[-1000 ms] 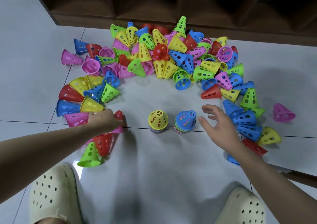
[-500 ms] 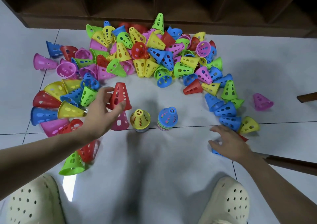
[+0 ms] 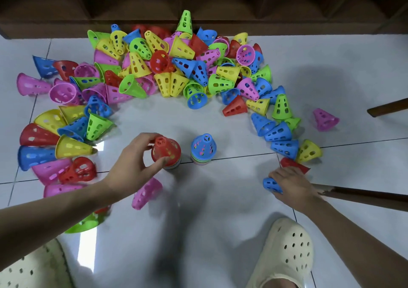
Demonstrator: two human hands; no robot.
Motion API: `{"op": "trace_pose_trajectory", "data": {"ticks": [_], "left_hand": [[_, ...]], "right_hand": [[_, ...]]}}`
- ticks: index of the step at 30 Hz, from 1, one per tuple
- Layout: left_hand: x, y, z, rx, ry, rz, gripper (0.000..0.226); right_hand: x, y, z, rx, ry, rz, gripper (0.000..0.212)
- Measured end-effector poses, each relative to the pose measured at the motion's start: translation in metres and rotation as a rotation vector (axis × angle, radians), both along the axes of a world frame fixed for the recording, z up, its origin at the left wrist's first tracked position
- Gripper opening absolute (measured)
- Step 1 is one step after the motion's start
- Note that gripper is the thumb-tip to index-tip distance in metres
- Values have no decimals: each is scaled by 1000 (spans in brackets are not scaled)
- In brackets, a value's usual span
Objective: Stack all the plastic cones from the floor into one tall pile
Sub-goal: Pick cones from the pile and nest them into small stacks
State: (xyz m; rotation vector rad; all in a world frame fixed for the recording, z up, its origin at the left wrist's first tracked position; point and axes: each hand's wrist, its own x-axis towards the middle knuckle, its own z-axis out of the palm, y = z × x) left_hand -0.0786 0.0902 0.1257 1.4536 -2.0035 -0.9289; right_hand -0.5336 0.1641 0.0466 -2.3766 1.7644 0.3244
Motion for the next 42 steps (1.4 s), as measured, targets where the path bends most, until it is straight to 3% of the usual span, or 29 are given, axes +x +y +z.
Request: {"op": "trace_pose_trajectory", "data": {"ticks": [4, 13, 18, 24, 30, 36, 42], "left_hand": [[7, -7, -16, 15, -71, -14, 41], [16, -7, -26, 100, -137, -26, 43], [20, -5, -33, 120, -141, -10, 51], [24, 12, -37, 141, -188, 53, 44], [27, 63, -42, 294, -310, -370, 63], [27, 98, -65, 230, -448, -730, 89], [21, 110, -71, 200, -448, -854, 76]], "right_hand": [[2, -5, 0, -26, -43, -41, 41], [93, -50, 70, -302, -631, -170, 45], [145, -69, 115, -384, -787, -126, 45], [181, -77, 114, -219, -981, -232, 44], [188, -80, 87, -2, -957, -257, 44], [186, -81, 70, 34, -925, -269, 44], [183, -79, 57, 51, -904, -294, 49]]}}
